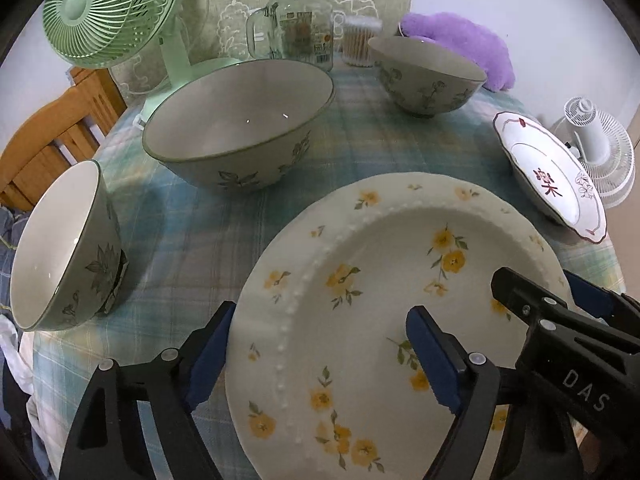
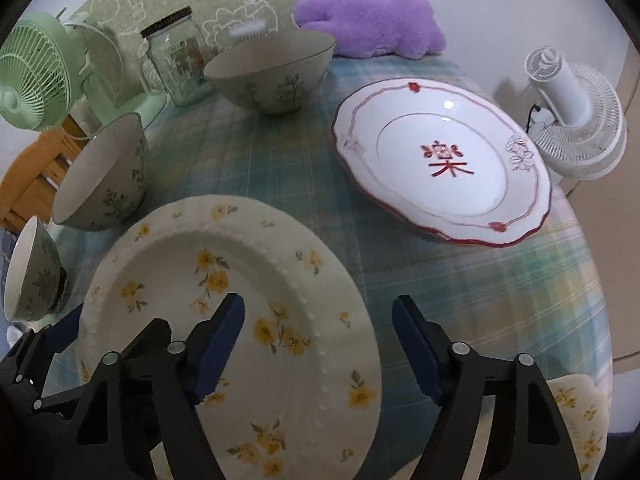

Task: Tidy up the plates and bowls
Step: 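Move both grippers to the beaded-rim yellow-flower plate and grasp its rim, then lift the beaded-rim plate and carry it toward the scalloped plate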

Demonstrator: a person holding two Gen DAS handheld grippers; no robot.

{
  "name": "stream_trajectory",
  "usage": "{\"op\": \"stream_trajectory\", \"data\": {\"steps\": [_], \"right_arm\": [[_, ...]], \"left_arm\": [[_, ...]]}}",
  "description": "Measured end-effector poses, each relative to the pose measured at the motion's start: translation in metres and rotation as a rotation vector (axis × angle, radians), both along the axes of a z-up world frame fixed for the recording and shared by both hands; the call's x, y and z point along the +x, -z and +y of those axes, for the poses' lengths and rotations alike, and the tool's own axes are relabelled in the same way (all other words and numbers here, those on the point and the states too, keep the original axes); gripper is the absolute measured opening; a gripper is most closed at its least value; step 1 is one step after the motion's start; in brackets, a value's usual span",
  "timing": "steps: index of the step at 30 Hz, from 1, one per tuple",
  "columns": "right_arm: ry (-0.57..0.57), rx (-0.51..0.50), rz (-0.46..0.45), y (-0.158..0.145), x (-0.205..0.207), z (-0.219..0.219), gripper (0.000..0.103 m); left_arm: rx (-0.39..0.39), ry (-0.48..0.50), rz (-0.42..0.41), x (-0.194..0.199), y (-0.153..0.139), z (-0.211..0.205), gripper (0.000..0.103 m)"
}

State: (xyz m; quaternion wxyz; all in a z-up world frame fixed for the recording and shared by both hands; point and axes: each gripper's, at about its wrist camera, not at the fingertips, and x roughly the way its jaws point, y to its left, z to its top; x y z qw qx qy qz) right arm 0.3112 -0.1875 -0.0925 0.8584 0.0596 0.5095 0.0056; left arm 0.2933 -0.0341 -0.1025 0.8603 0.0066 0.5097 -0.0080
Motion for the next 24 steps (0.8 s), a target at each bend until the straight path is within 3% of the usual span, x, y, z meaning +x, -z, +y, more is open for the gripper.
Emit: {"op": "stream_trajectory", "data": {"steps": [1,7,19,24], "right_arm": [[-0.006,0.004,0.004,0.001,0.000,0.002,0.070],[-0.008,-0.030,0.001,-0.001,-0.003,0.010,0.070],[-0.092,-0.019,0.014,-0.004,-0.038,0.039,0.069],[-0.121,-0.048,0.039,0.000,-0.055,0.052,0.064]], "left_arm": [[0.006,-0.002,-0.001,0.000,0.000,-0.001,0.083],[0.010,-0.012,-0.007,-0.006,-0.002,0.007,0.068],[-0.019,-0.048,0.038,-0.046,-0.003,0.045,0.067],[-0.035,-0.069,0.031,-0.056,-0.005,0.055,0.066]]}}
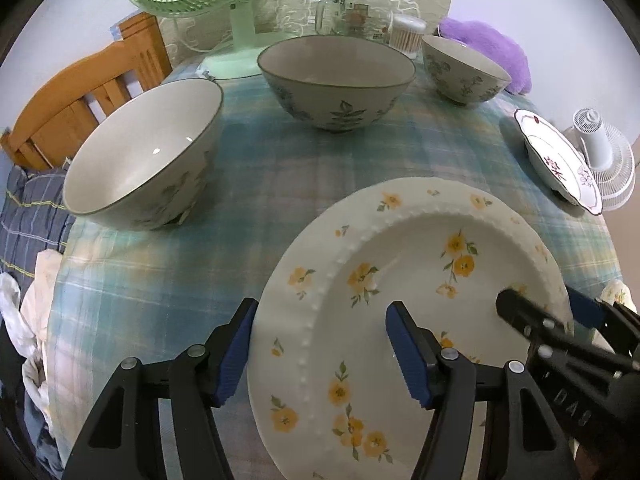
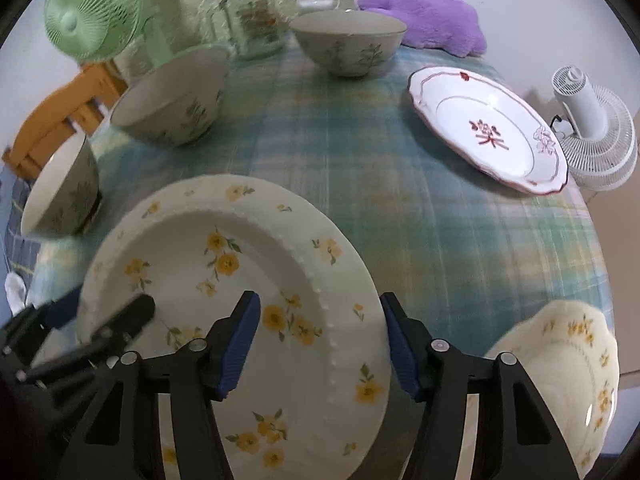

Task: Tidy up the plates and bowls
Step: 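Lift the beaded-rim plate and carry it toward the scalloped plate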

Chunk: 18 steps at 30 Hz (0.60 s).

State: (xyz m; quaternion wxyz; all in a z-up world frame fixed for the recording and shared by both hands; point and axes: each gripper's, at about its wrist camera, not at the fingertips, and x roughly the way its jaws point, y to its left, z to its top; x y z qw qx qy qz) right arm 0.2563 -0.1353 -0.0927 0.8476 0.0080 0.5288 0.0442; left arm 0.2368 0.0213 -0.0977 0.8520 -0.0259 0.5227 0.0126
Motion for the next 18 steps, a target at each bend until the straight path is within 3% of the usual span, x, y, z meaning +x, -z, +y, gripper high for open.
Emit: {"op": "stream_trajectory", "data": {"steps": [5,10,18], "right_arm": [[-0.011,-0.064,-0.012,0.004,-0.008,0.010,0.064],[0.001,-0.058,-0.022,0.005,-0.006,0.009,0.065],[0.021,-0.032,0.005,0.005,0.000,0.007,0.065]], "left_arm": [[0.051,0.027,-0.016,0.000,0.004,-0.008,0.069],[-0.014,-0.005,-0.005,0.005,0.006,0.001,0.070],[0.029,0.059,-0.015,-0.006,0.002,-0.006,0.070]]}}
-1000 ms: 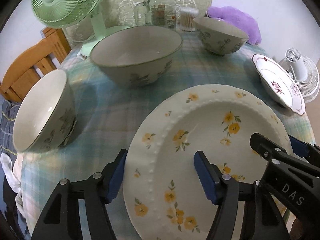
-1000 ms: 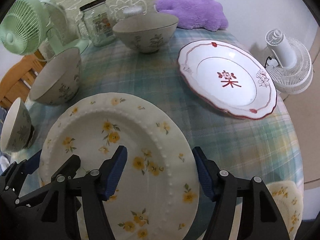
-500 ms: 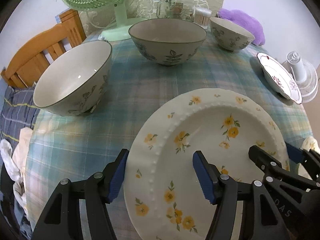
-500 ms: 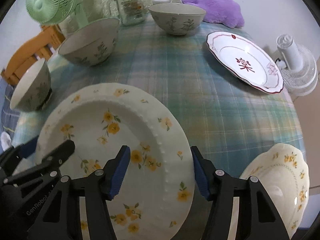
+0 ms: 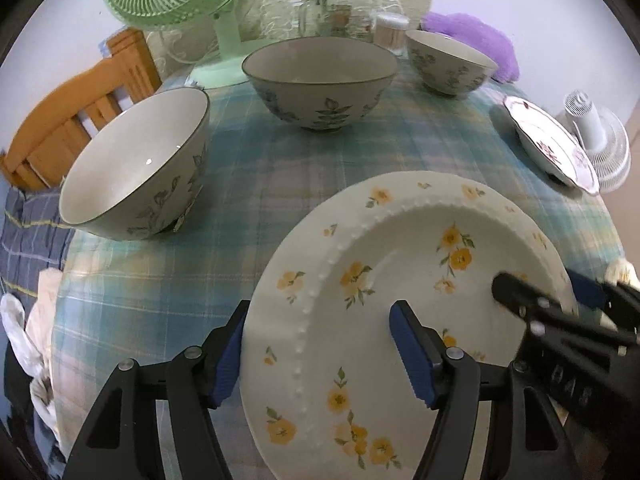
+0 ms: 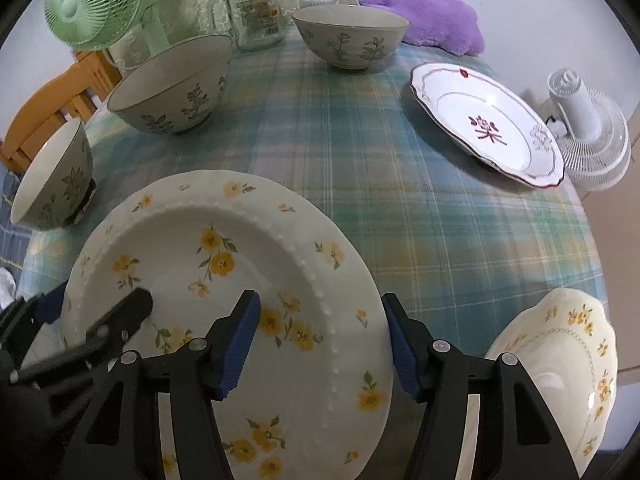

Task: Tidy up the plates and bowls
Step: 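Lift the beaded-rim plate and carry it toward the scalloped plate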

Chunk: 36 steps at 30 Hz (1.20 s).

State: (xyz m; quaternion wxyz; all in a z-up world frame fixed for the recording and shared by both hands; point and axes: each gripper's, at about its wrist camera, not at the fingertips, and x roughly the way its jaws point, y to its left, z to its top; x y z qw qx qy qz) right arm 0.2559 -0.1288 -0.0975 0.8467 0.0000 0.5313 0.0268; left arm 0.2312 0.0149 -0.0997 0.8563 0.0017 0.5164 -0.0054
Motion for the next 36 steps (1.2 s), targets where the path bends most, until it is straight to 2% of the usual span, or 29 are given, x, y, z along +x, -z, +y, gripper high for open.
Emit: {"op": "stream_trajectory", "data": {"steps": [3,14,26,36], "right_arm": [[-0.002,0.003,0.000,-0.003,-0.002,0.000,0.065],[-0.005,-0.035,-0.013,-0.028,-0.026,0.012,0.065],[0.060,-0.048,-0.094,-0.075,-0.071,0.020,0.065],[0.128,-0.051,-0.140,-0.095,-0.109,0.010,0.065]], "left_arm": [[-0.029,-0.014,0.028,-0.006,-0.001,0.004,0.070],[-0.047,-0.026,0.019,-0.027,-0.028,0.011,0.070],[-0.042,0.034,-0.075,-0.064,-0.069,0.017,0.068],[-0.035,0.103,-0.110,-0.086,-0.087,0.002,0.068]]}}
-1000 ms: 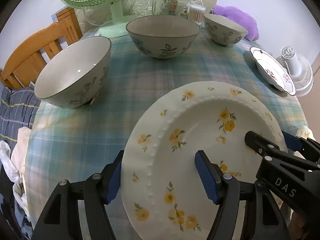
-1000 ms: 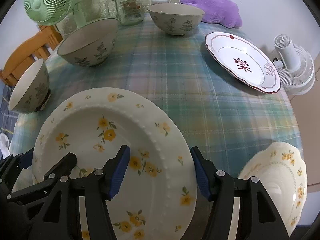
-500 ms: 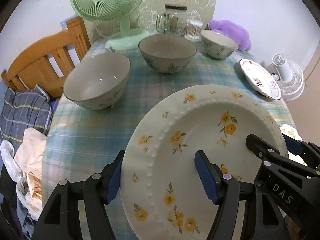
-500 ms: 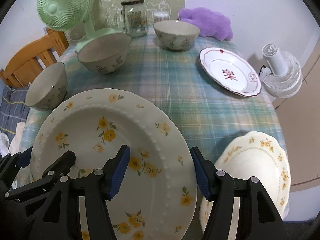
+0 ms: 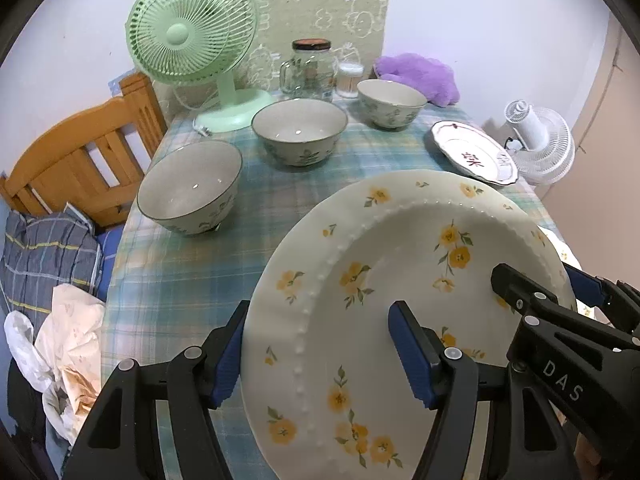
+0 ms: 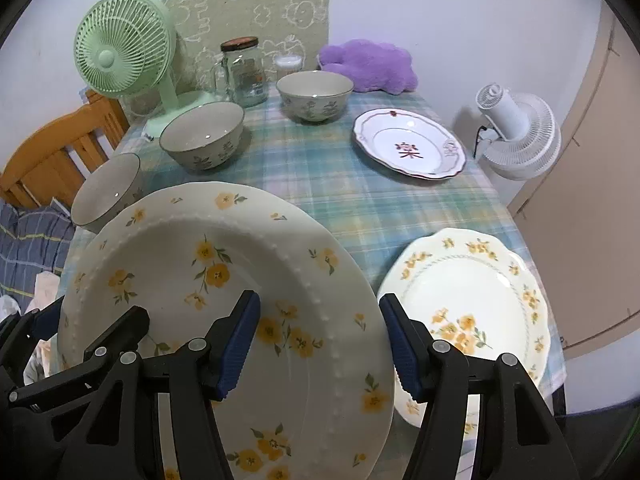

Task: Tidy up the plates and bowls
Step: 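Lift the beaded-rim plate and carry it toward the scalloped plate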

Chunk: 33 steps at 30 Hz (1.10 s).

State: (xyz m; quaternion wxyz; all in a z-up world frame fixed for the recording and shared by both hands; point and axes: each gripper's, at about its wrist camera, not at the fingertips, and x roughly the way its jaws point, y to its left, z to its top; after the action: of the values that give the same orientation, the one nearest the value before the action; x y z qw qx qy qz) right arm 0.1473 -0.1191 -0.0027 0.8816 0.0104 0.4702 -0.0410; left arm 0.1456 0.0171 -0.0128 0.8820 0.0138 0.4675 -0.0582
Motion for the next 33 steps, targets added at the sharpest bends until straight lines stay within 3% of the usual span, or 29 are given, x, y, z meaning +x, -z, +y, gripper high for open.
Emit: {"op": "stream_trajectory", "data": {"steps": [11,33], "right_arm": [[-0.011,-0.014,-0.024,-0.010,-0.010,-0.041,0.065],[-0.013,-0.029,0.007,-0.006,0.003,-0.170,0.065]], "left_arm": [[-0.029,-0.016,-0.001,-0.007,-0.006,-0.044,0.068],[-0.045,-0.028,0.033,0.004,0.004,-0.170,0.069]]}}
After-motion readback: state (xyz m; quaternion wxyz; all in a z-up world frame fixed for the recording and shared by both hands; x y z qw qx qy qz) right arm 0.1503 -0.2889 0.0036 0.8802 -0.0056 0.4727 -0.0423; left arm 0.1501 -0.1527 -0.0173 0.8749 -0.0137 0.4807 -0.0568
